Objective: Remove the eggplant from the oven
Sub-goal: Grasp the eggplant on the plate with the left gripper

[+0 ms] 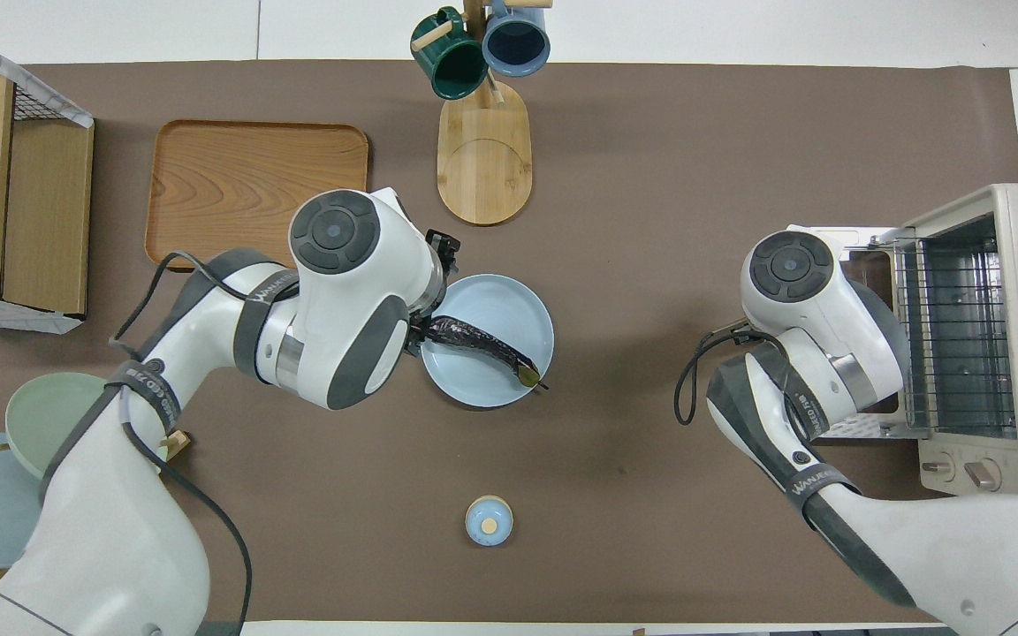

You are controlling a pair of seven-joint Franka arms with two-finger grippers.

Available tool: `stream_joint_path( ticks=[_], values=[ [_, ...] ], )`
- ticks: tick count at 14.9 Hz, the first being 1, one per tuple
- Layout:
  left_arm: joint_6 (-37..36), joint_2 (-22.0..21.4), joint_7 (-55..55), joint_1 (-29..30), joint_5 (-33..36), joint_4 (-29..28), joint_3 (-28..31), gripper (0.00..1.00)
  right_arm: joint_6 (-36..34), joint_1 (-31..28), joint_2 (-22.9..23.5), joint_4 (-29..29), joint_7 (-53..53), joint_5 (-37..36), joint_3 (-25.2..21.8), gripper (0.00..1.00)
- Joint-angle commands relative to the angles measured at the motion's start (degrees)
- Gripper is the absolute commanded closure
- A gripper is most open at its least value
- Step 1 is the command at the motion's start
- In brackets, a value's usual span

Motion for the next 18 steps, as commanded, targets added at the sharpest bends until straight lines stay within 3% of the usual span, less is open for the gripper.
stream_joint_path(
  ticks=[1,6,9,14,15,16,17,18],
  values=[
    [3.35,0.15,-5.84,-2.00,-0.84,-2.83,0.96,0.00,-1.58,-2.00,-1.77,-1.11,-3.54,-2.26,0.74,1.00],
    [4.23,-0.47,-10.95,-4.55,-0.84,-5.21,1.05,0.00,-2.90,-2.45,-2.48,-0.85,-4.17,-4.72,0.74,1.00],
    [6.95,-0.47,-12.00,-5.16,-0.84,-6.17,1.04,0.00,-6.92,-4.37,-5.37,1.77,-10.38,-4.64,0.83,1.00],
    [8.80,-0.91,-12.10,-6.13,-0.84,-8.11,1.05,0.14,-12.31,-9.12,-10.91,5.39,-22.25,0.55,0.83,1.00],
    [9.24,-1.17,-12.10,-6.31,-0.84,-8.46,1.05,0.18,-13.01,-10.18,-11.79,5.39,-24.10,0.64,0.83,1.00],
    [9.24,-1.17,-12.01,-6.31,-0.84,-8.46,1.05,0.29,-13.01,-10.97,-12.49,5.39,-25.42,0.64,0.83,1.00],
    [9.24,-1.18,-11.75,-6.23,-0.75,-8.29,1.05,0.51,-13.10,-11.59,-13.02,5.39,-26.66,0.64,0.83,1.00],
    [9.07,-1.09,-11.57,-6.31,-0.75,-8.02,1.05,0.66,-13.19,-12.55,-13.46,5.39,-27.97,0.90,0.74,1.00]
  ],
)
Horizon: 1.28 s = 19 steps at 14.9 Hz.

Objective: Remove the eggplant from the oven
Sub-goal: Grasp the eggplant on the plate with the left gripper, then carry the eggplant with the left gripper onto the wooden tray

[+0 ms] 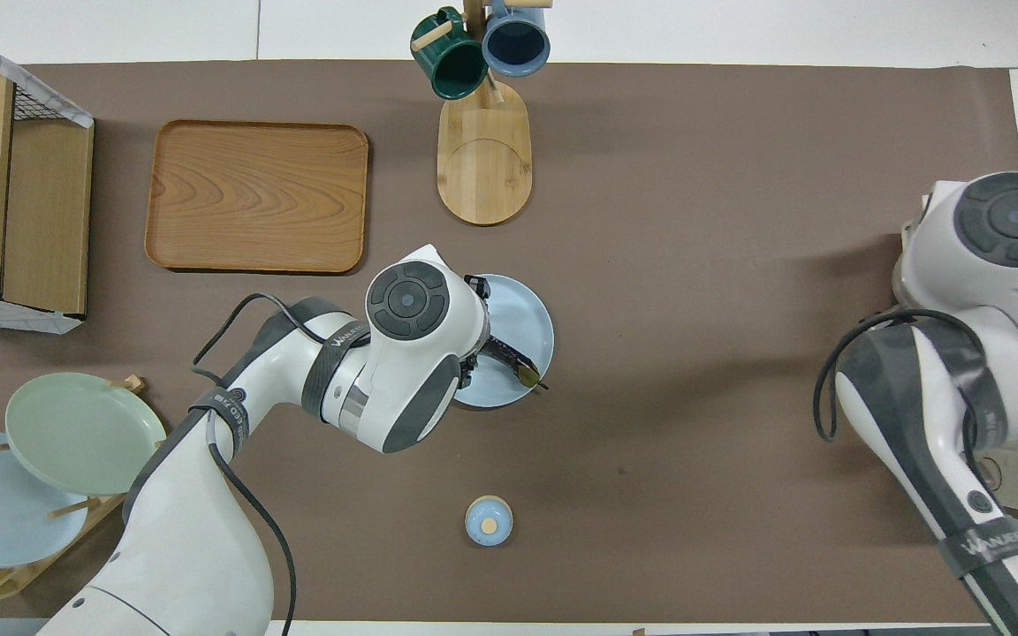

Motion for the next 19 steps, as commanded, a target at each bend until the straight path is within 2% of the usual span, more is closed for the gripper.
stream_joint_path(
  ticks=[1,2,5,7,9,11,13,15,16,17,18,19],
  values=[
    [0.98,-2.09,0.14,-1.10,-0.57,-2.05,1.11,0.83,1.63,-3.60,0.69,0.12,-4.54,0.22,-0.33,1.00],
    [0.80,-2.09,0.23,-1.10,-0.40,-1.96,1.11,0.99,0.50,-4.05,0.34,0.29,-5.77,2.32,-0.33,1.00],
    [-0.86,-2.36,1.72,-0.49,-0.22,0.05,1.20,1.00,-10.11,-4.23,-0.72,7.64,-7.01,9.44,-0.42,1.00],
    [-5.50,-3.06,6.87,1.09,-0.22,3.12,1.46,1.00,-15.49,-3.97,-1.42,11.96,-7.01,11.47,-0.24,0.98],
    [-11.48,-4.11,15.56,4.77,-0.13,6.81,1.37,1.00,-18.58,-3.53,-1.69,14.95,-6.75,15.23,-0.07,0.96],
    [-16.67,-4.12,31.26,8.73,-0.13,10.77,1.37,1.00,-21.04,-3.44,-1.08,17.77,-5.44,20.08,-0.06,0.96],
    [-19.06,-3.77,46.83,12.68,-0.22,12.89,1.37,1.00,-20.70,-3.52,-0.98,17.87,-1.06,20.79,0.11,0.95],
    [-19.15,-3.24,57.57,16.37,-0.22,14.38,1.29,1.00,-20.52,-3.53,-0.63,18.74,0.89,23.95,0.02,0.87],
    [-19.24,-3.06,62.32,17.87,-0.31,14.65,1.29,1.00,-20.52,-3.53,-0.02,19.70,0.98,24.39,0.02,0.76],
    [-19.33,-3.06,66.28,19.19,-0.39,14.74,1.29,1.00,-20.52,-3.53,0.16,19.98,0.99,24.40,0.02,0.71],
    [-19.59,-2.97,69.80,20.60,-0.22,14.83,1.29,1.00,-20.26,-3.53,0.16,19.98,0.90,24.40,0.02,0.49],
    [-19.68,-2.36,74.36,22.18,-0.13,15.44,1.29,1.00,-20.17,-3.79,0.16,19.98,0.90,24.49,0.02,0.00]
  ],
)
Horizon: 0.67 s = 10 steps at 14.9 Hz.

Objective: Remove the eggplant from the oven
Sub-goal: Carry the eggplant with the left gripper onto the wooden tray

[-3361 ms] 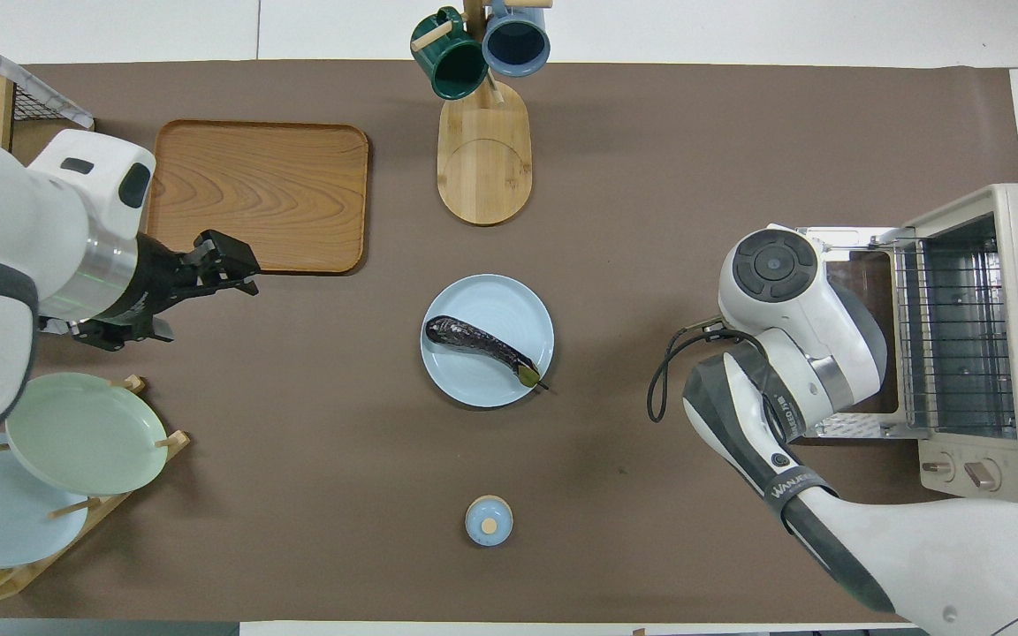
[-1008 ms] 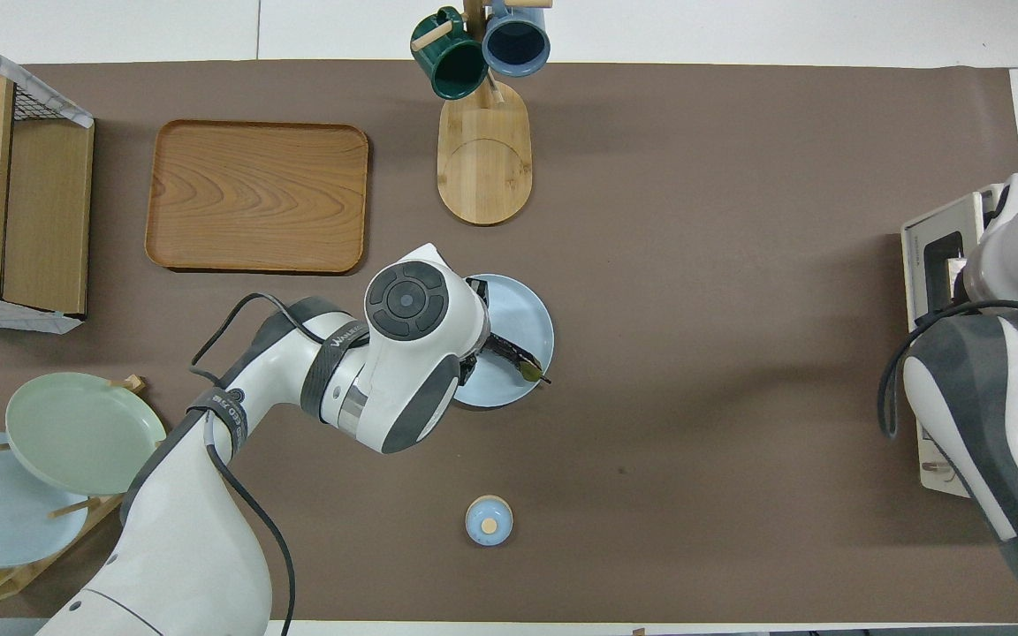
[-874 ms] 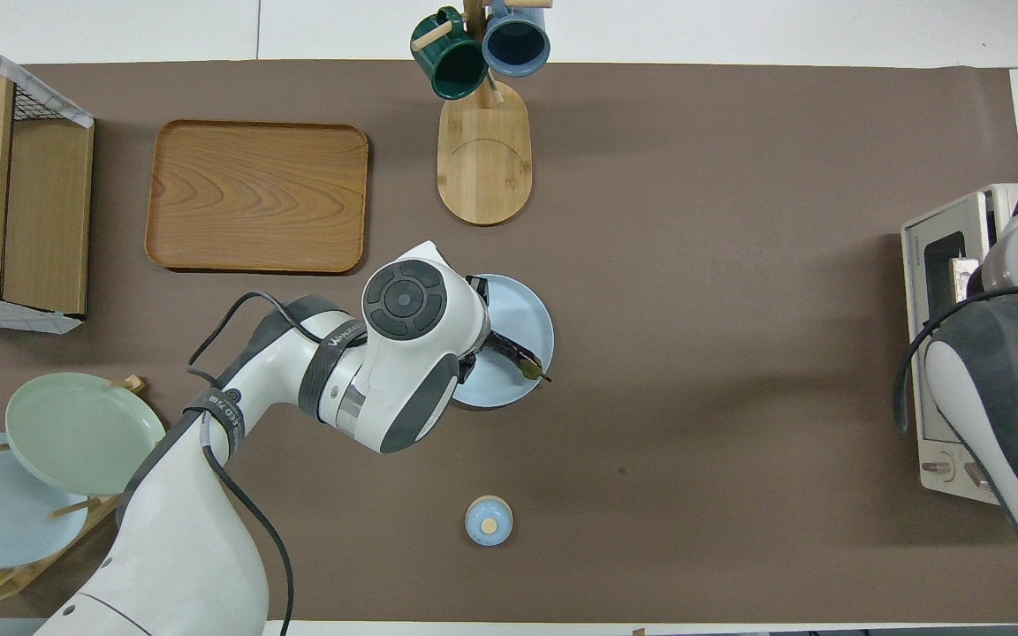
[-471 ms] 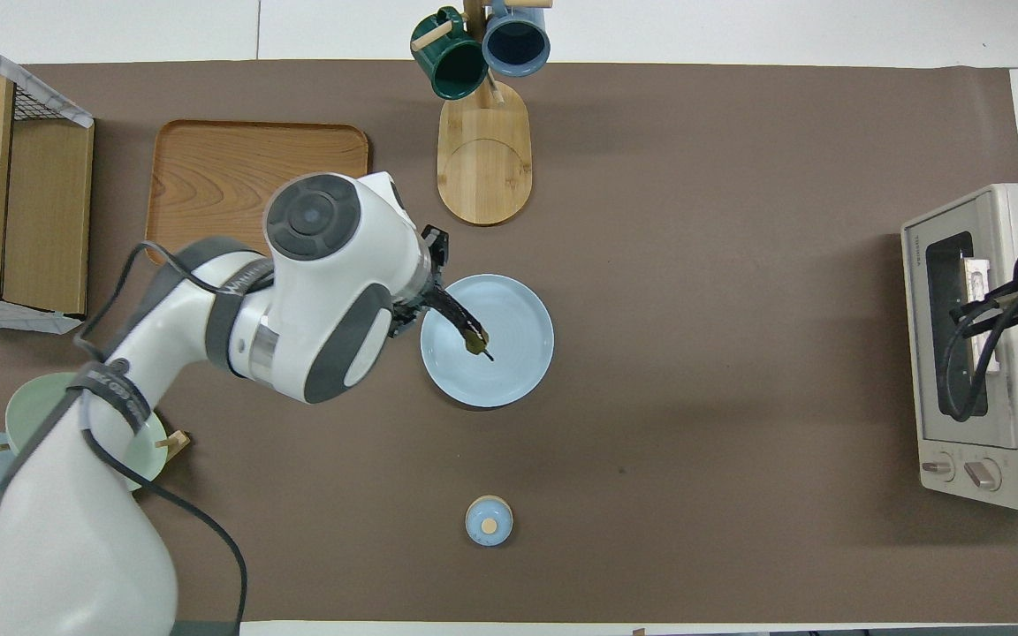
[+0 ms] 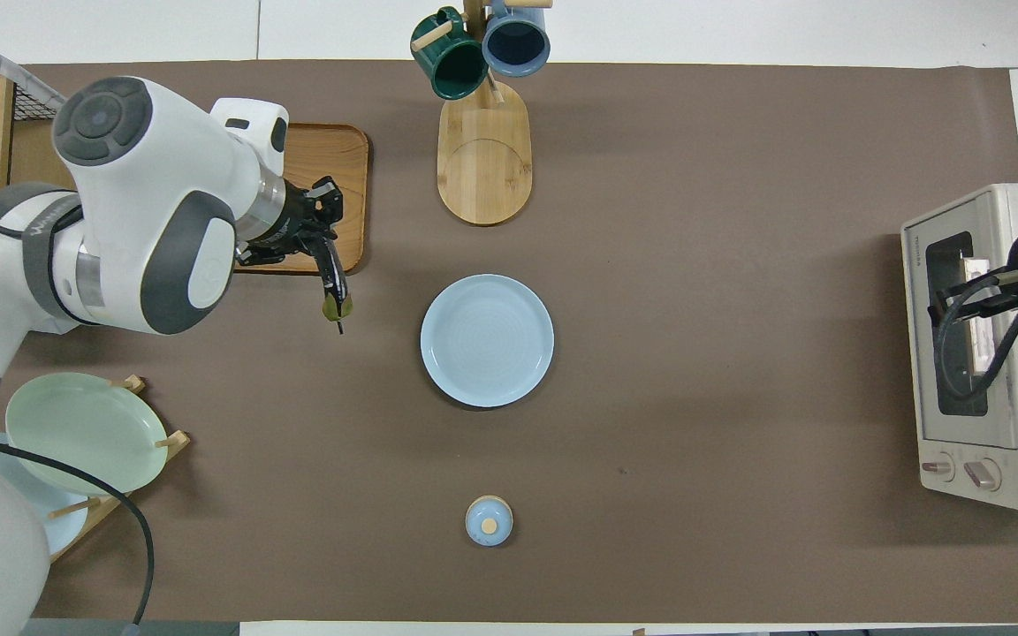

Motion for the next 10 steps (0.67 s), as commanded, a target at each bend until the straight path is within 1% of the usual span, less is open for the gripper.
stream_joint_path(
  ticks=[1,2,4,8,10],
  values=[
    [-1.80,2.32,12.29,3.96,-0.42,3.45,-0.59,1.00,-0.37,-0.66,1.05,1.80,0.79,1.46,0.21,0.00],
    [-2.33,2.85,16.86,5.54,-0.25,4.07,-0.59,1.00,-0.54,-0.40,1.31,2.42,1.05,1.28,0.12,0.00],
    [-2.51,5.39,23.20,6.52,-0.07,5.48,-0.50,1.00,-0.80,-0.22,1.40,2.51,3.93,0.40,0.12,0.00],
    [-3.21,15.31,25.69,7.22,0.36,16.45,-0.50,1.00,-0.89,-0.57,0.78,2.25,4.30,0.40,0.20,0.00],
    [-2.16,17.18,27.44,7.31,0.45,17.44,-0.41,1.00,-0.46,-0.31,0.96,2.51,4.30,0.14,0.12,0.00]
  ],
)
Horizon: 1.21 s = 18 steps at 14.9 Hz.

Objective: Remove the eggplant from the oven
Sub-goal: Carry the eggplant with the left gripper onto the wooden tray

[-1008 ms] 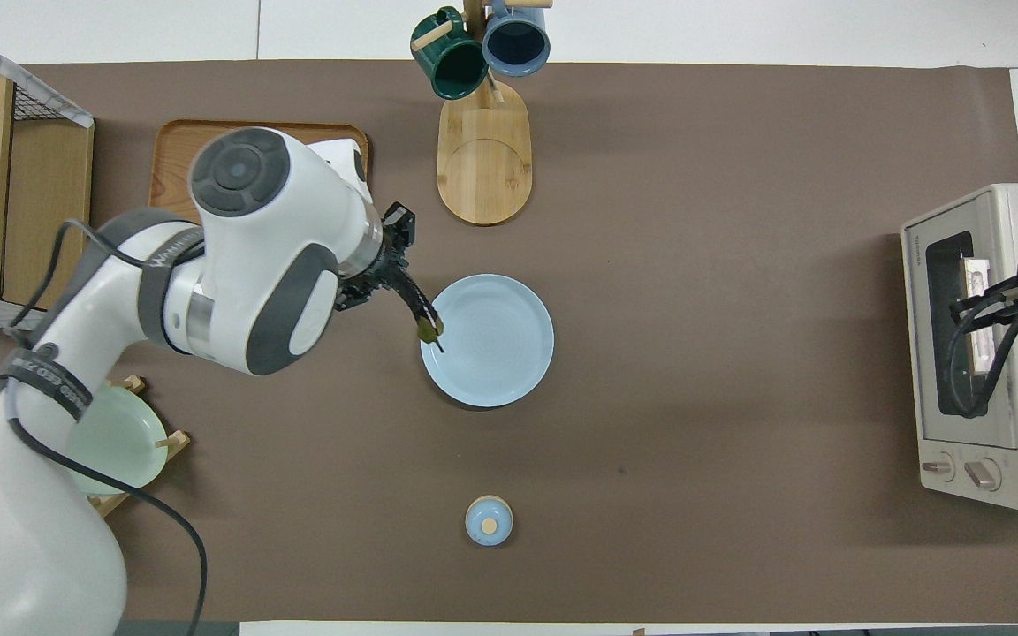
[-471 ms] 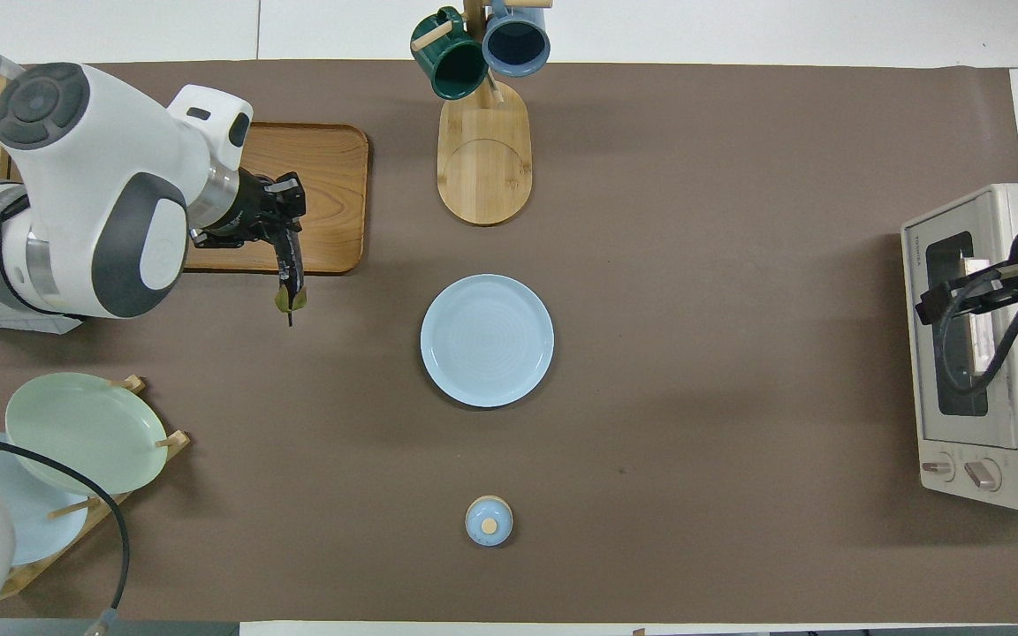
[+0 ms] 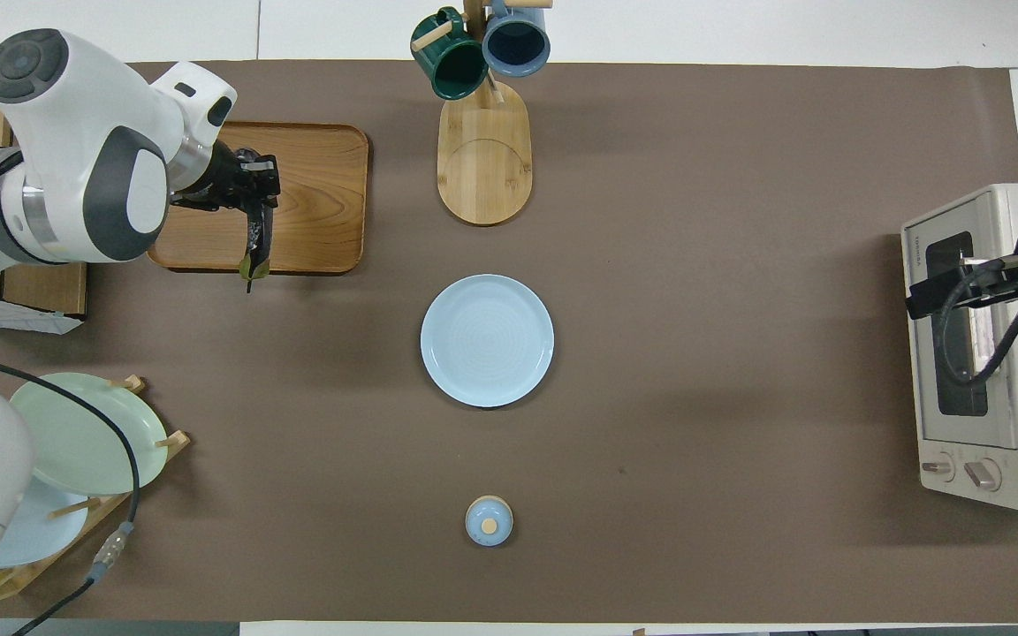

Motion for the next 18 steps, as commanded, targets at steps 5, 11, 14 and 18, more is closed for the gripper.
stream_joint_path(
  ticks=[5,11,14,18],
  values=[
    [4.50,4.12,3.52,0.35,0.97,1.44,-0.19,1.00,-1.94,0.43,0.72,1.99,3.77,0.45,0.19,0.00],
    [3.89,3.77,3.96,0.53,1.05,1.08,-0.10,0.00,-4.93,-0.45,2.22,6.31,3.86,0.72,0.10,0.00],
    [0.48,3.86,3.87,0.61,1.14,3.10,-0.10,0.00,-4.24,-0.45,2.30,6.39,3.86,0.98,0.01,0.00],
    [-2.97,-0.52,3.52,1.58,0.79,3.99,-0.10,0.00,-3.97,-0.45,2.22,6.39,3.86,0.81,0.01,0.00]
  ],
)
